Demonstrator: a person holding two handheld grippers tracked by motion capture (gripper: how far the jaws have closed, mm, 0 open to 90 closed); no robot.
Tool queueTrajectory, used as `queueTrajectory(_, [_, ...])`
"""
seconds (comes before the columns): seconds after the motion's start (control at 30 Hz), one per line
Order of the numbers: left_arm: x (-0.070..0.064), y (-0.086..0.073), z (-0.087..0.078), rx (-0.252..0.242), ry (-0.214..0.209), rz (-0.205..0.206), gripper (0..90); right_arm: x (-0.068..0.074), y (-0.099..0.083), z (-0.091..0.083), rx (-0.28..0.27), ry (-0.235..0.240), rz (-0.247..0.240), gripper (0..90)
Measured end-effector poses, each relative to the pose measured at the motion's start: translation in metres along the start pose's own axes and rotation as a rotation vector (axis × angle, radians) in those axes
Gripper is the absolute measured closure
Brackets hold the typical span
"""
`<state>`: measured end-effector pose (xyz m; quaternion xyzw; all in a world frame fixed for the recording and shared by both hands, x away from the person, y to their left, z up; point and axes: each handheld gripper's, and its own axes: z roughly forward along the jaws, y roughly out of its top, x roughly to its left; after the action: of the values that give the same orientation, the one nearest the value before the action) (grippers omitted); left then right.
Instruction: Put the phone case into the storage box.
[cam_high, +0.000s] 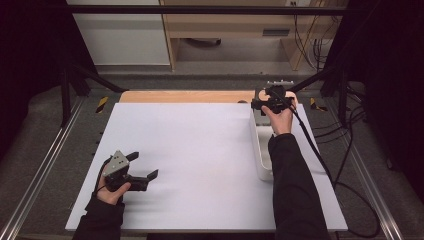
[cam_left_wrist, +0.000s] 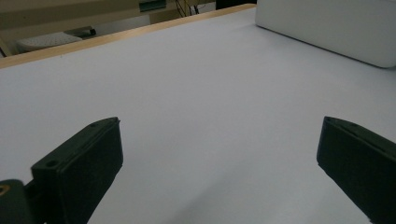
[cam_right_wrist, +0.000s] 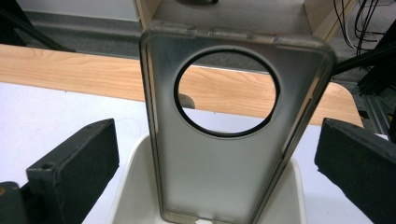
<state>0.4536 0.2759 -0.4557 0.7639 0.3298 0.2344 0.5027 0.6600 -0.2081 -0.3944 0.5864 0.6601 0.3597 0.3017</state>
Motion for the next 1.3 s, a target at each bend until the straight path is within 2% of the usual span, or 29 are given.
queueTrajectory(0.27, [0.000, 0.000, 0.000, 0.004, -0.001, 0.002, 0.0, -0.002, 0.005, -0.015, -0.062, 0.039, 0.007, 0.3])
queueTrajectory(0.47, [-0.001, 0.000, 0.001, 0.005, -0.006, 0.005, 0.0, 0.002, 0.005, -0.031, -0.091, 0.100, 0.010, 0.3])
queueTrajectory(0.57, [-0.001, 0.000, 0.001, 0.006, -0.007, 0.007, 0.0, 0.004, 0.001, -0.040, -0.098, 0.132, -0.006, 0.4])
queueTrajectory(0.77, [-0.002, 0.000, 0.002, 0.008, -0.011, 0.007, 0.0, 0.009, -0.007, -0.062, -0.116, 0.232, -0.048, 0.3])
queueTrajectory(0.93, [-0.003, 0.000, 0.002, 0.007, -0.013, 0.009, 0.0, 0.012, -0.016, -0.086, -0.153, 0.316, -0.074, 0.4])
queueTrajectory(1.13, [-0.003, 0.000, 0.002, 0.005, -0.014, 0.010, 0.0, 0.013, -0.029, -0.113, -0.208, 0.397, -0.112, 0.4])
queueTrajectory(1.3, [-0.003, 0.001, 0.001, 0.003, -0.017, 0.011, 0.0, 0.011, -0.044, -0.131, -0.233, 0.458, -0.139, 0.9])
